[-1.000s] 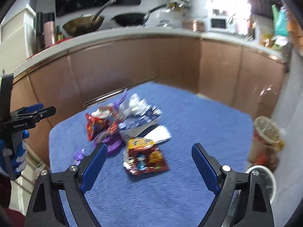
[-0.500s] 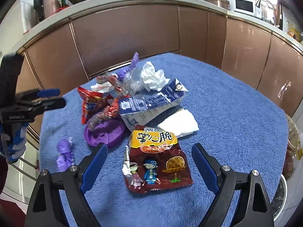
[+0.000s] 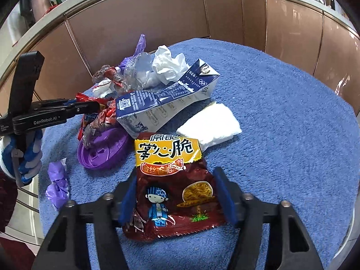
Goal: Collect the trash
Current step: 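Grasp the red candy wrapper with left tool while right tool grasps the snack bag, then carry both held wrappers over the white trash bin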
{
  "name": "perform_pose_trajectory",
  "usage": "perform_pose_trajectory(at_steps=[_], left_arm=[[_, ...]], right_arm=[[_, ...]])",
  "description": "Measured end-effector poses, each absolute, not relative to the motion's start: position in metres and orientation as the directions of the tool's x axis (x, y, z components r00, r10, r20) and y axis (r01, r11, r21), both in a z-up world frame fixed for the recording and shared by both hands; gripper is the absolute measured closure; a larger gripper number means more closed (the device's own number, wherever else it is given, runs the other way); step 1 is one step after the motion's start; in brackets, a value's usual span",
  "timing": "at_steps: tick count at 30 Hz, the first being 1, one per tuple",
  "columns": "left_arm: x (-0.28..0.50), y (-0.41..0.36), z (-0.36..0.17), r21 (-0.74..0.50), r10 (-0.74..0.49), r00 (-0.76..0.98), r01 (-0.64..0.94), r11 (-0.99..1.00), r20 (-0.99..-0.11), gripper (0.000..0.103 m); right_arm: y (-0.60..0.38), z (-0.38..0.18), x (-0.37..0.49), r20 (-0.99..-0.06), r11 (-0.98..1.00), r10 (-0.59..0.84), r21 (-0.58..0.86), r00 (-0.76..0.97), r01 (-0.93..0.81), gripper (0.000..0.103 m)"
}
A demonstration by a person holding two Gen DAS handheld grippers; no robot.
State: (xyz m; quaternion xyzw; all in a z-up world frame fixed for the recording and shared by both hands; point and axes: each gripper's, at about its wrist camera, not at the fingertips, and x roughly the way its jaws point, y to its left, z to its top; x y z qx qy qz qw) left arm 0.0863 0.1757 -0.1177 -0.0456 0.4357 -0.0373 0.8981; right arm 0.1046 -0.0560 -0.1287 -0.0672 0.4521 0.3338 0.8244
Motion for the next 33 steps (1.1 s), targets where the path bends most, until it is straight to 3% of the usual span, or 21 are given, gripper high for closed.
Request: perform_pose_trajectory(at_steps=[4, 10, 17, 24, 33], left_arm=[[0.074, 0.18, -0.108, -0.119, -0.096, 0.634, 0.006, 0.993, -0.767, 0.091], [0.046, 0.178, -0.074, -0.11, -0.081, 0.681, 0.0, 0.994, -0.728, 0.092], [0.034, 0.149, -0.035, -0.074, -0.075, 0.726, 0.032, 0.997, -0.683, 0.092], [0.045, 0.101, -0.008, -0.075, -0.148, 0.726, 0.131, 0.988, -0.672, 0.092], [0.105, -0.039, 0.014, -0.075, -0.327, 0.654, 0.382, 0.921, -0.683, 0.092]], right_arm=[[-0.065, -0.119, 0.094, -0.756, 0.767, 0.524, 0.217, 0.393, -0.604, 0.062], [-0.089, -0.085, 0.07, -0.686, 0.77, 0.565, 0.239, 0.458, -0.592, 0.074], [-0.113, -0.056, 0.044, -0.628, 0.779, 0.577, 0.234, 0.522, -0.581, 0.076], [-0.149, -0.041, 0.023, -0.572, 0.81, 0.567, 0.258, 0.592, -0.527, 0.077], [-0.248, -0.04, 0.027, -0.553, 0.93, 0.362, 0.265, 0.751, -0.253, 0.077]])
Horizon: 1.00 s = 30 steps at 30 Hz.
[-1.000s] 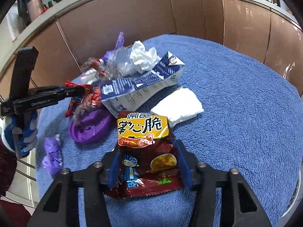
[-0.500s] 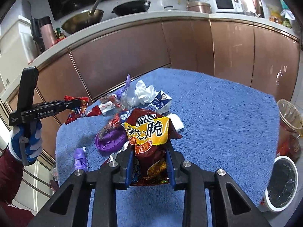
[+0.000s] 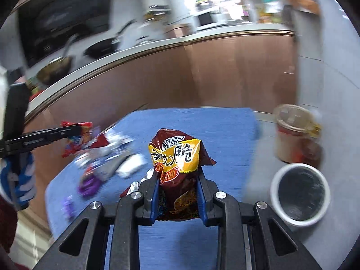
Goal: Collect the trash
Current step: 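Carry both held wrappers over the white trash bin, then open both tools to drop the wrappers into the bin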
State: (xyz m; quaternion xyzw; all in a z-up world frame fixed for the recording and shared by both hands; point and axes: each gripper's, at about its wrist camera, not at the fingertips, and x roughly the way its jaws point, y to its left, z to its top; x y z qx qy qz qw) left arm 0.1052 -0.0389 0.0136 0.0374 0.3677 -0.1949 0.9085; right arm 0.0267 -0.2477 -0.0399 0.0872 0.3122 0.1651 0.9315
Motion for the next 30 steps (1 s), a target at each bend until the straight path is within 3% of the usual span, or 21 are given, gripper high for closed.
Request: perform_pose_trajectory(at_steps=[7, 17, 23, 27, 28, 30], left_arm=[[0.17, -0.18, 0.004, -0.139, -0.456, 0.525, 0.534, 0.834, -0.718, 0.092], [0.252, -0.364, -0.078, -0.161, -0.452, 0.368, 0.604, 0.781, -0.813, 0.087], [0.28, -0.413, -0.131, -0.161, -0.415, 0.317, 0.596, 0.786, -0.853, 0.076], [0.29, -0.419, -0.157, -0.197, -0.423, 0.283, 0.581, 0.79, -0.861, 0.054], [0.294, -0.419, -0.16, -0.212, -0.431, 0.273, 0.578, 0.788, -0.86, 0.053], [0.297, -0.413, -0.163, -0.26, -0.462, 0.247, 0.567, 0.782, -0.852, 0.053]], right_arm=[[-0.351, -0.067, 0.047, -0.599, 0.976, 0.059, 0.204, 0.798, 0.081, 0.077], [-0.432, -0.138, 0.096, -0.694, 0.936, -0.123, 0.156, 0.71, 0.315, 0.073], [-0.456, -0.184, 0.117, -0.743, 0.918, -0.161, 0.128, 0.649, 0.375, 0.067], [-0.471, -0.208, 0.126, -0.764, 0.908, -0.177, 0.118, 0.621, 0.403, 0.058], [-0.474, -0.214, 0.128, -0.77, 0.906, -0.179, 0.114, 0.612, 0.408, 0.052], [-0.478, -0.224, 0.132, -0.783, 0.903, -0.185, 0.102, 0.594, 0.417, 0.049]])
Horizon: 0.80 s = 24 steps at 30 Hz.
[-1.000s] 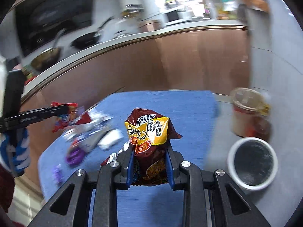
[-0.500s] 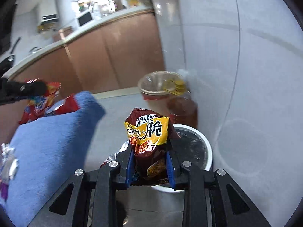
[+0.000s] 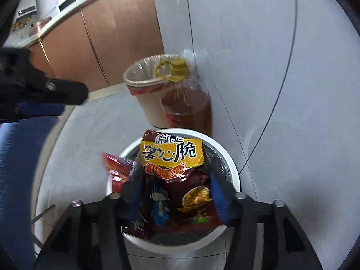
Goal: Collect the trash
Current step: 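Open both tools to drop the wrappers into the bin, then move both tools back over the trash on the towel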
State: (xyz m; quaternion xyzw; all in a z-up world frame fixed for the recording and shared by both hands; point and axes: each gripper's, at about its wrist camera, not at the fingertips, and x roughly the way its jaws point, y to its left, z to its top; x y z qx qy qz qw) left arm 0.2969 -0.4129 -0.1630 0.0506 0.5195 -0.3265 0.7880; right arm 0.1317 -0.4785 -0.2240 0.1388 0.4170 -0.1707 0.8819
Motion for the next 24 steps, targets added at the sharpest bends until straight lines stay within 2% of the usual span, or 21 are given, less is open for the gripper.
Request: perform_pose_trajectory(at_steps=[3, 5, 9, 11, 17, 24], left_arm=[[0.294, -0.402, -0.156, -0.275, -0.484, 0.251, 0.571, 0.773, -0.838, 0.053], [0.291, -0.394, -0.147, -0.276, -0.492, 0.268, 0.57, 0.774, -0.828, 0.053], [0.271, -0.367, -0.112, -0.263, -0.511, 0.335, 0.568, 0.78, -0.792, 0.053], [0.26, -0.349, -0.089, -0.27, -0.528, 0.369, 0.561, 0.782, -0.764, 0.053], [0.224, -0.293, -0.024, -0.256, -0.538, 0.494, 0.527, 0.81, -0.683, 0.053], [0.176, -0.205, 0.035, -0.191, -0.478, 0.623, 0.47, 0.862, -0.619, 0.052]], right_arm=[[-0.482, -0.23, 0.137, -0.793, 0.904, -0.188, 0.091, 0.579, 0.418, 0.045], [-0.48, -0.228, 0.138, -0.793, 0.909, -0.195, 0.076, 0.577, 0.411, 0.038], [-0.472, -0.216, 0.139, -0.783, 0.916, -0.206, 0.058, 0.586, 0.398, 0.033], [-0.472, -0.21, 0.142, -0.777, 0.92, -0.207, 0.052, 0.594, 0.389, 0.026], [-0.453, -0.163, 0.131, -0.732, 0.924, -0.204, 0.076, 0.649, 0.376, 0.026], [-0.385, -0.073, 0.105, -0.616, 0.963, -0.098, 0.139, 0.781, 0.23, 0.026]])
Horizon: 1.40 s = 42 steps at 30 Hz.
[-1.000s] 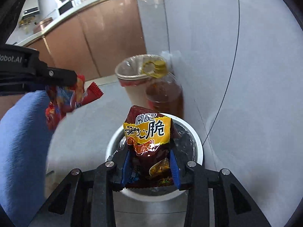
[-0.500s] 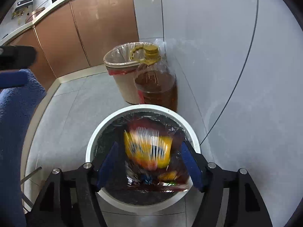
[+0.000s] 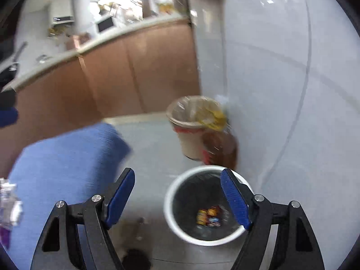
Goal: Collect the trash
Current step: 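Move both tools back over the trash on the towel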
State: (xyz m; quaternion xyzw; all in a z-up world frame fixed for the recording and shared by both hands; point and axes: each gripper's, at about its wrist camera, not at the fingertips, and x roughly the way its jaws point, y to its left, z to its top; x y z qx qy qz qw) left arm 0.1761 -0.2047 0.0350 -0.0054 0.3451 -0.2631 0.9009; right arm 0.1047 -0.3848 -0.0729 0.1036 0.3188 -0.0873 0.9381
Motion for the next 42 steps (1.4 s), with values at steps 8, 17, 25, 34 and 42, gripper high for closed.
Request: perform_pose_trajectory(at_steps=[8, 17, 25, 34, 42], left_arm=[[0.125, -0.092, 0.051, -0.158, -0.375, 0.716, 0.353, 0.922, -0.589, 0.043], [0.065, 0.027, 0.065, -0.123, -0.249, 0.801, 0.217, 0.968, -0.544, 0.043], [0.007, 0.125, 0.087, -0.08, -0.08, 0.877, 0.048, 0.996, -0.474, 0.044], [-0.006, 0.202, 0.057, -0.096, -0.012, 0.837, -0.049, 0.994, -0.546, 0.042], [0.019, 0.243, -0.007, -0.011, -0.005, 0.798, -0.003, 1.0, -0.602, 0.037]], right_arm=[[-0.296, -0.001, 0.076, -0.523, 0.988, 0.081, 0.153, 0.849, 0.0, 0.026], [-0.23, 0.056, 0.05, -0.461, 0.969, 0.242, 0.166, 0.854, -0.185, 0.026], [-0.174, 0.094, 0.02, -0.433, 0.934, 0.356, 0.143, 0.828, -0.327, 0.026], [-0.133, 0.083, 0.026, -0.469, 0.899, 0.431, 0.144, 0.771, -0.414, 0.029], [-0.113, 0.04, 0.049, -0.549, 0.879, 0.458, 0.165, 0.699, -0.447, 0.03]])
